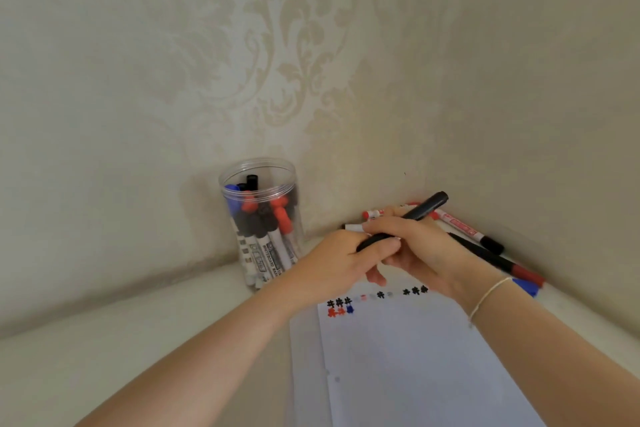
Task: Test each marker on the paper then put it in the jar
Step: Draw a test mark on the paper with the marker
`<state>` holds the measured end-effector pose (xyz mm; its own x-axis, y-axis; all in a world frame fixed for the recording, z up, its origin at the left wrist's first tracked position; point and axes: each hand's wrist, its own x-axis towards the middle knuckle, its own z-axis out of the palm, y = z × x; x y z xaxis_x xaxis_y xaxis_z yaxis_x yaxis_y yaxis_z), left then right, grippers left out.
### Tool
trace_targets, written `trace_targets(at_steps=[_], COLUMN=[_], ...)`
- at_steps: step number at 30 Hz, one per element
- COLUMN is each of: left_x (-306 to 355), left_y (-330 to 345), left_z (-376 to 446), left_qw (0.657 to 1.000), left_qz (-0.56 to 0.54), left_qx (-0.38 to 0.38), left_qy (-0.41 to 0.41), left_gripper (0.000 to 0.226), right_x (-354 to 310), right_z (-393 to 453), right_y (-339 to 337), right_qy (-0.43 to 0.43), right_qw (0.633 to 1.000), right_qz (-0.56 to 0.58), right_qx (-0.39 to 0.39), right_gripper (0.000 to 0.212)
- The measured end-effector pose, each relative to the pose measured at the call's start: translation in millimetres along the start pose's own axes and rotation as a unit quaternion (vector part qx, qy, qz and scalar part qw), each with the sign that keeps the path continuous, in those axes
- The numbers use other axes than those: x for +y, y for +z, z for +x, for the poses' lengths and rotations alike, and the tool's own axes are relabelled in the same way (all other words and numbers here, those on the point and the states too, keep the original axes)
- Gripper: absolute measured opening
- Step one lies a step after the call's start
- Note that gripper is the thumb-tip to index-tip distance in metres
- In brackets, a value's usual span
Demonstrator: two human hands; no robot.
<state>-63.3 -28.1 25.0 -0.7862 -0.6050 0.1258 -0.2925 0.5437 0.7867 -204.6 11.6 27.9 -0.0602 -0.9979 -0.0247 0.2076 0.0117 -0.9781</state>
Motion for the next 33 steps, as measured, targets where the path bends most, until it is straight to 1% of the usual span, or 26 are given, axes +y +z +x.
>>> trace_targets(at_steps=[1, 2, 4, 6, 8, 10, 11, 12, 15, 17, 19, 23, 27, 33], left_x=[0.2, 0.0, -4.5, -13.9, -27.5, -40.4, -46.0, -51.1, -62.7, -71.1, -79.8, -86.7, -88.5, -90.4], left_y=[-0.7, -2.8, -10.3, -19.0, -22.0, -17.7, -14.1, -10.7, -2.0, 0.9, 1.8, 1.7, 1.3, 1.3], left_z=[-2.6, -6.3, -13.9, -17.4, -15.1, -11.3, -10.0, -9.5, -13.0, -17.1, -20.5, -22.5, -21.5, -23.3], left_qw=[0.999, 0.997, 0.992, 0.991, 0.996, 0.998, 0.997, 0.995, 0.995, 0.995, 0.995, 0.996, 0.997, 0.998], left_qz=[-0.032, -0.066, -0.111, -0.118, -0.071, 0.011, 0.048, 0.068, 0.048, 0.033, 0.026, 0.036, 0.033, 0.044], left_qx=[-0.016, -0.036, -0.063, -0.057, -0.031, -0.014, -0.01, -0.013, -0.049, -0.058, -0.057, -0.048, -0.048, -0.038], left_qy=[0.0, -0.003, -0.014, -0.032, -0.052, -0.063, -0.065, -0.065, -0.074, -0.077, -0.076, -0.059, -0.048, -0.04], left_gripper=[0.033, 0.036, 0.042, 0.044, 0.034, 0.022, 0.022, 0.03, 0.063, 0.072, 0.076, 0.079, 0.08, 0.076], right_x=[-4.5, -9.4, -23.1, -33.8, -30.4, -16.6, -6.5, 4.6, 38.9, 56.3, 65.3, 71.2, 75.6, 78.6], right_z=[-1.4, -1.8, -3.3, -4.7, -3.9, -2.2, -0.9, 0.1, 3.4, 5.5, 7.0, 8.1, 7.6, 9.7], right_y=[-4.3, -12.0, -32.8, -50.1, -52.3, -38.3, -29.2, -20.0, 1.7, 9.1, 12.5, 16.8, 19.9, 19.7], right_qy=[0.007, 0.013, 0.009, -0.015, -0.025, -0.009, 0.003, 0.017, 0.069, 0.071, 0.063, 0.051, 0.046, 0.036], right_qw=[1.0, 1.0, 0.994, 0.985, 0.981, 0.977, 0.975, 0.974, 0.97, 0.961, 0.951, 0.935, 0.926, 0.916], right_qz=[-0.009, 0.0, 0.044, 0.061, 0.008, -0.058, -0.071, -0.069, -0.065, -0.075, -0.118, -0.189, -0.229, -0.272], right_qx=[-0.002, 0.022, 0.104, 0.163, 0.191, 0.206, 0.212, 0.214, 0.224, 0.255, 0.278, 0.296, 0.296, 0.291], right_gripper=[0.023, 0.019, 0.013, 0.015, 0.017, 0.018, 0.02, 0.021, 0.019, 0.015, 0.013, 0.019, 0.019, 0.014])
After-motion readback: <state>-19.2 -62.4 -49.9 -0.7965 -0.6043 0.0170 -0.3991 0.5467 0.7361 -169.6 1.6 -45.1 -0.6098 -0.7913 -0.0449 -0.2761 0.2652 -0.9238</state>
